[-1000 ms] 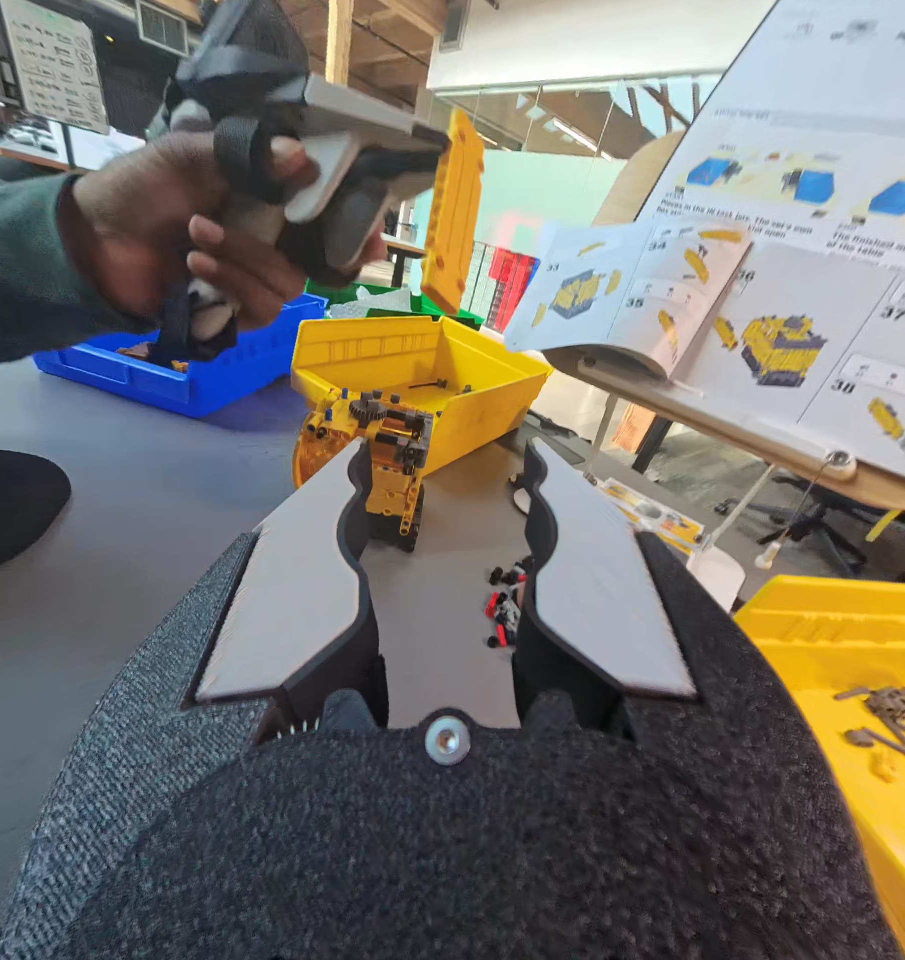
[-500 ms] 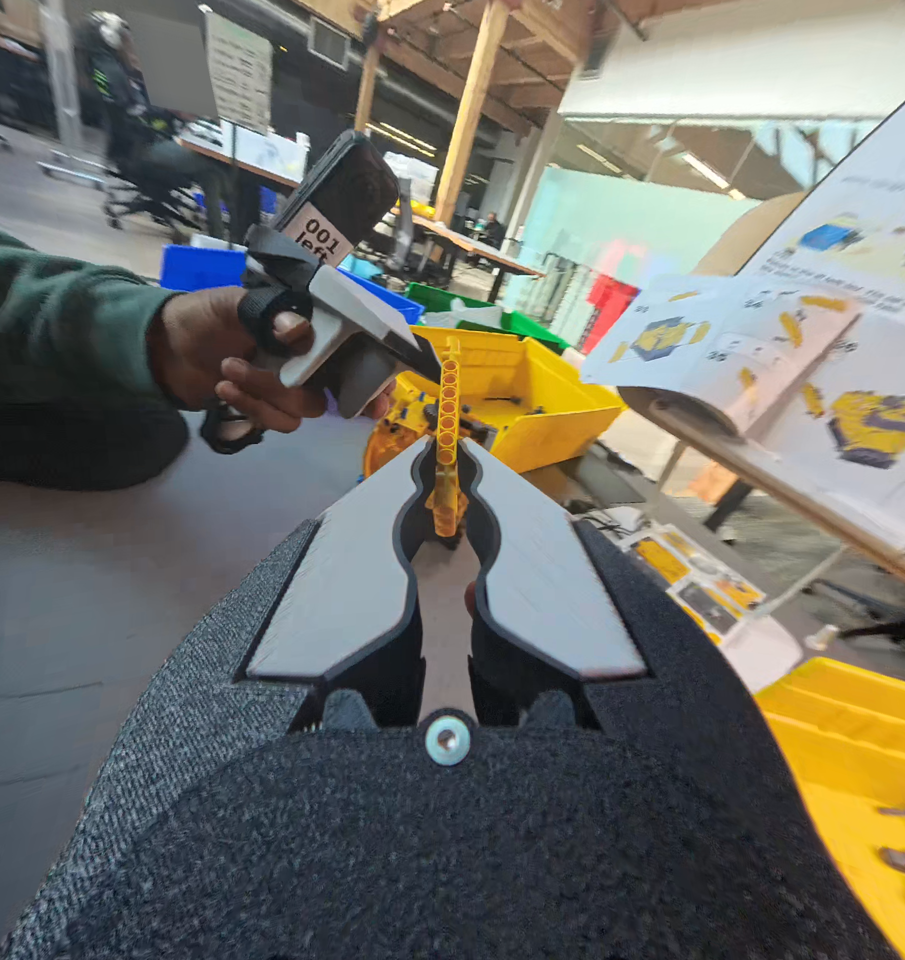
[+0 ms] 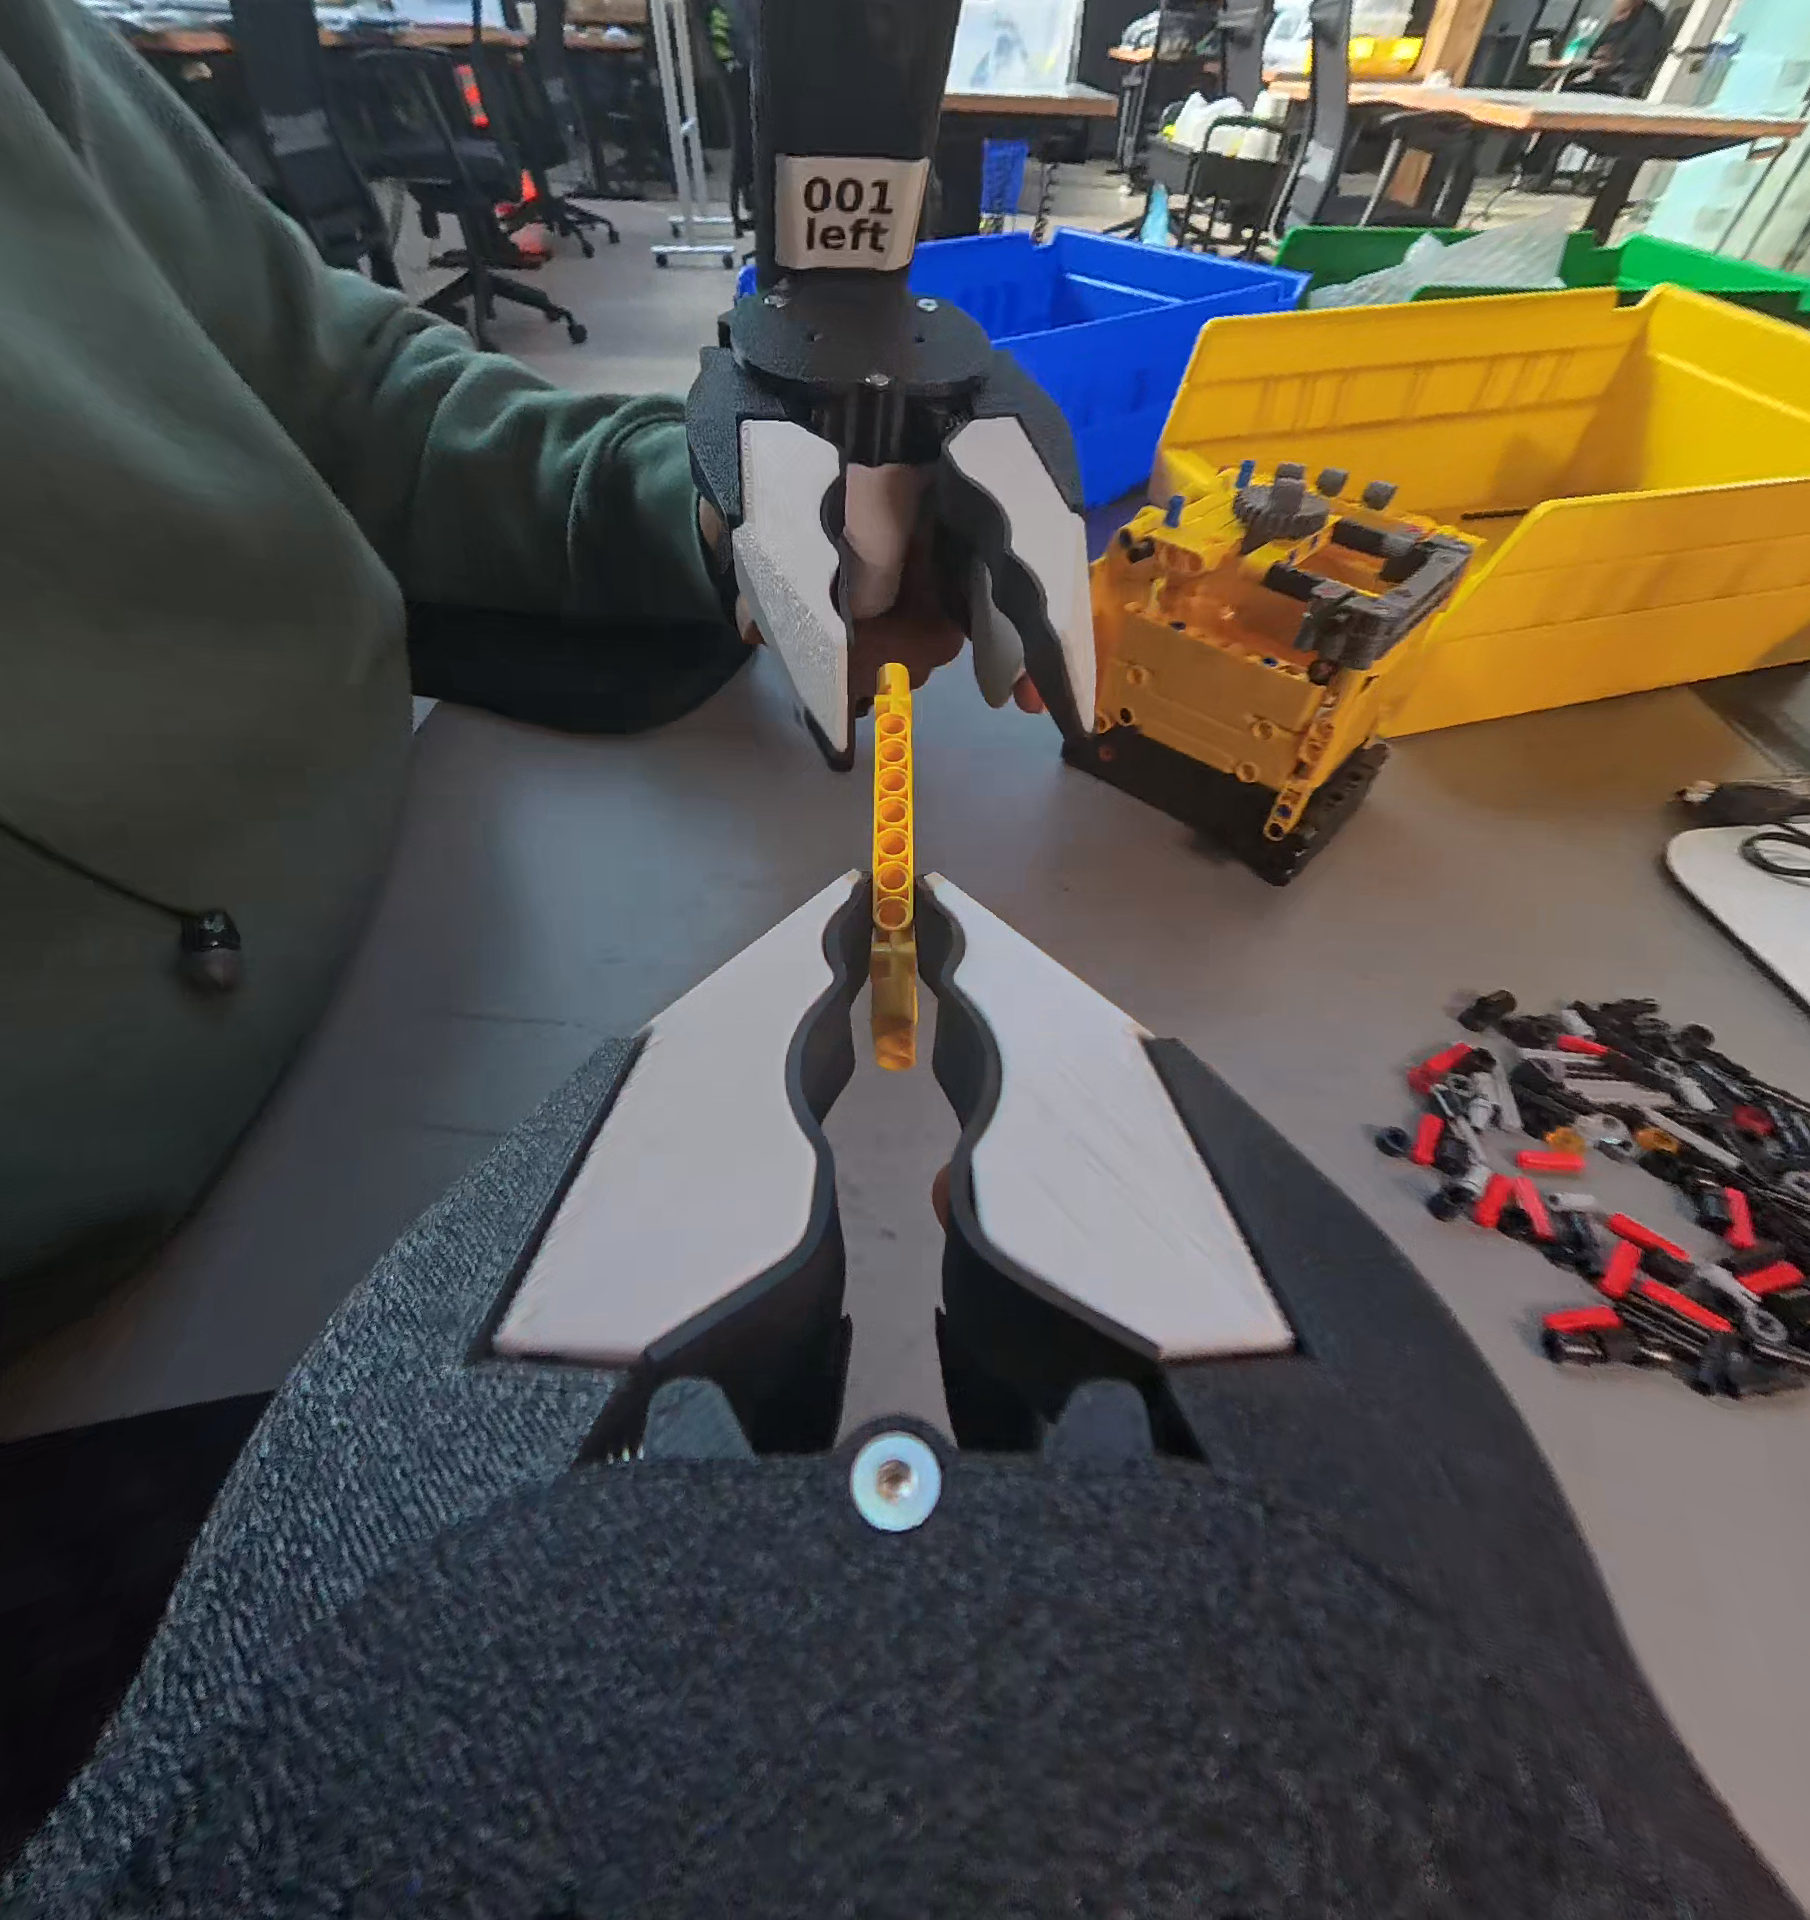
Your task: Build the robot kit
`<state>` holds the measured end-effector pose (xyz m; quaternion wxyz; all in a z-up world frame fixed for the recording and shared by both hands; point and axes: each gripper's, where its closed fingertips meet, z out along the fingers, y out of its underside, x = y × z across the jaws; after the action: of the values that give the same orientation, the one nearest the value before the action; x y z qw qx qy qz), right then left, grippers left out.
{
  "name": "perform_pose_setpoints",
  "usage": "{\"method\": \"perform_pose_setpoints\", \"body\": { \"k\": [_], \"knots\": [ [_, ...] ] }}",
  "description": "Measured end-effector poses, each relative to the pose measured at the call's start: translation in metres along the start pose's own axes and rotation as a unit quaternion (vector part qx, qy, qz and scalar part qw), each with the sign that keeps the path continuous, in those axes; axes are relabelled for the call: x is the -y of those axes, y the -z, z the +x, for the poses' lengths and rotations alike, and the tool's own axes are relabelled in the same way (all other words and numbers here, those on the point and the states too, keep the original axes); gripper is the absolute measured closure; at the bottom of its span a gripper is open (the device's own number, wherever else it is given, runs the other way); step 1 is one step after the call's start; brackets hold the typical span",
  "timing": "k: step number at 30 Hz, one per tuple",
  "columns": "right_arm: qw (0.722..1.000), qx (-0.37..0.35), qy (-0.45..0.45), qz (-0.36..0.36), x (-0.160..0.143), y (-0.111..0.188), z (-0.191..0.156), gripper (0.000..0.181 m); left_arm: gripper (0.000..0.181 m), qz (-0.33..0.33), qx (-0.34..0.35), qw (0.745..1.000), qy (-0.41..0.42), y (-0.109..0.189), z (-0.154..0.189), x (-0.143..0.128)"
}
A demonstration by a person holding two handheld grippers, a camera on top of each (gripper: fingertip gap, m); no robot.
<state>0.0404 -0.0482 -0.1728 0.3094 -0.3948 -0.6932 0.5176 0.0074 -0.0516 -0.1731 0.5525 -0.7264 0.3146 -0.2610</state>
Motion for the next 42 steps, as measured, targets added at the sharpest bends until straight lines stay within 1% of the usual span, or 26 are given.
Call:
{"method": "perform_pose_setpoints", "body": {
  "k": [1, 2, 4, 5, 7, 9, 11, 15, 16, 21, 24, 27, 30, 35, 39, 42],
  "knots": [
    [1.0, 0.015, 0.002, -0.004, -0.003, -0.004, -0.007, 0.174, 0.132, -0.024, -0.013, 0.999, -0.018, -0.005, 0.01, -0.007],
    [1.0, 0.025, 0.001, -0.004, -0.004, -0.007, -0.011, 0.174, 0.14, -0.04, -0.023, 0.998, -0.034, -0.008, 0.017, -0.013],
    [1.0, 0.026, 0.001, -0.002, -0.005, -0.01, -0.013, 0.174, 0.164, -0.061, -0.029, 0.997, -0.042, -0.011, 0.023, -0.023],
    [1.0, 0.02, 0.004, -0.013, -0.01, -0.011, -0.011, 0.174, 0.174, -0.064, -0.04, 0.996, -0.038, -0.012, 0.027, -0.026],
    [0.999, 0.024, 0.004, -0.026, -0.016, -0.013, -0.011, 0.174, 0.174, -0.074, -0.044, 0.996, -0.033, -0.012, 0.028, -0.032],
    [0.999, 0.019, 0.004, -0.048, -0.025, -0.016, -0.009, 0.174, 0.174, -0.099, -0.04, 0.994, -0.038, -0.013, 0.025, -0.041],
    [0.996, 0.007, 0.014, -0.091, -0.041, -0.02, -0.005, 0.173, 0.174, -0.138, -0.035, 0.989, -0.038, -0.014, 0.022, -0.055],
    [0.98, -0.023, 0.021, -0.199, -0.079, -0.022, 0.004, 0.17, 0.174, -0.237, -0.016, 0.97, -0.046, -0.014, 0.016, -0.089],
    [0.978, -0.029, 0.021, -0.206, -0.081, -0.022, 0.005, 0.169, 0.175, -0.244, -0.014, 0.969, -0.047, -0.015, 0.017, -0.092],
    [0.98, -0.045, 0.012, -0.195, -0.08, -0.016, 0.01, 0.164, 0.174, -0.247, -0.01, 0.968, -0.046, -0.017, 0.016, -0.093],
    [0.981, -0.045, 0.007, -0.187, -0.077, -0.015, 0.011, 0.164, 0.174, -0.247, -0.005, 0.967, -0.054, -0.017, 0.016, -0.093],
    [0.981, -0.046, 0.008, -0.187, -0.077, -0.015, 0.011, 0.164, 0.168, -0.245, 0.007, 0.968, -0.06, -0.016, 0.013, -0.092],
    [0.983, -0.049, 0.006, -0.179, -0.075, -0.013, 0.013, 0.164, 0.174, -0.246, -0.001, 0.967, -0.06, -0.014, 0.014, -0.093],
    [0.983, -0.05, 0.005, -0.176, -0.074, -0.012, 0.013, 0.165, 0.174, -0.246, 0.006, 0.967, -0.064, -0.014, 0.013, -0.093],
    [0.984, -0.048, 0.004, -0.174, -0.074, -0.012, 0.013, 0.169, 0.175, -0.243, 0.029, 0.965, -0.094, -0.015, 0.008, -0.092],
    [0.984, -0.049, 0.005, -0.174, -0.074, -0.011, 0.013, 0.172, 0.175, -0.243, 0.03, 0.965, -0.094, -0.015, 0.007, -0.092]
  ]
}}
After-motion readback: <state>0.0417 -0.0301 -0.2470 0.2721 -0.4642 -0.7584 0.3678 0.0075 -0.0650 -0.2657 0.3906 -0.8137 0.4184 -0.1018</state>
